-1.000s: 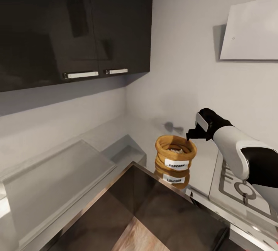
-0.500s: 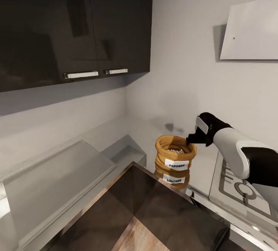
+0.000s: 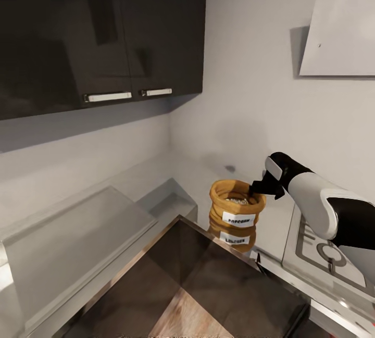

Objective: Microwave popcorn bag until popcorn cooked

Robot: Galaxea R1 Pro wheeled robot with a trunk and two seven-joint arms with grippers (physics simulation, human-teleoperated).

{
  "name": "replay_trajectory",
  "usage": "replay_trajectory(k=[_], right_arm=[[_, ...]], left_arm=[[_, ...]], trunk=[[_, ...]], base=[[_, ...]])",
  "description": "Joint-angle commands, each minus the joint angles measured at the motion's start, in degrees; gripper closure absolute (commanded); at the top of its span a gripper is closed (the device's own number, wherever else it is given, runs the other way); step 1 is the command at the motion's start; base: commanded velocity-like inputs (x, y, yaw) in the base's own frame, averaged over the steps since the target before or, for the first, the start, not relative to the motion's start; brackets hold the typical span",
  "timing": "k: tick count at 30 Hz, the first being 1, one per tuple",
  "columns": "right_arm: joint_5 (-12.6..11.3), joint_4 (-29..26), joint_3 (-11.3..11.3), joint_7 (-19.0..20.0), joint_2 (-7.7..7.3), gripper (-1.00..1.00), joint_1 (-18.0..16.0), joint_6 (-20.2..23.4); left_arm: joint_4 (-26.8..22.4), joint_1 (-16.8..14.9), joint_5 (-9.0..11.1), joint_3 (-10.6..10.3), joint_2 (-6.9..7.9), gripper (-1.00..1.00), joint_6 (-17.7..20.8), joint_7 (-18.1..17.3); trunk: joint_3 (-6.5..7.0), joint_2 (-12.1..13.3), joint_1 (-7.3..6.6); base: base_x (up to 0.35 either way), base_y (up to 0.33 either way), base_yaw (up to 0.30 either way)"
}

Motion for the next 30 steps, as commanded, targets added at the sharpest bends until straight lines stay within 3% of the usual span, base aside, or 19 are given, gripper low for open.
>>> replay_trajectory(k=[1, 30], right_arm=[[-0.6, -0.1, -0.3, -0.6, 0.0, -1.0, 0.0, 0.1], [-0.6, 0.0, -0.3, -0.6, -0.11, -1.0, 0.0, 0.1]], left_arm=[[-0.2, 0.0, 0.0, 0.2, -0.02, -1.0, 0.4, 0.0], [-0.2, 0.0, 0.0, 0.2, -0.02, -1.0, 0.4, 0.0]], trunk=[[-0.2, -0.1, 0.02], [-2.69, -0.1, 0.02]], base=[[0.0, 0.0, 0.0], [0.036, 0.0, 0.0]])
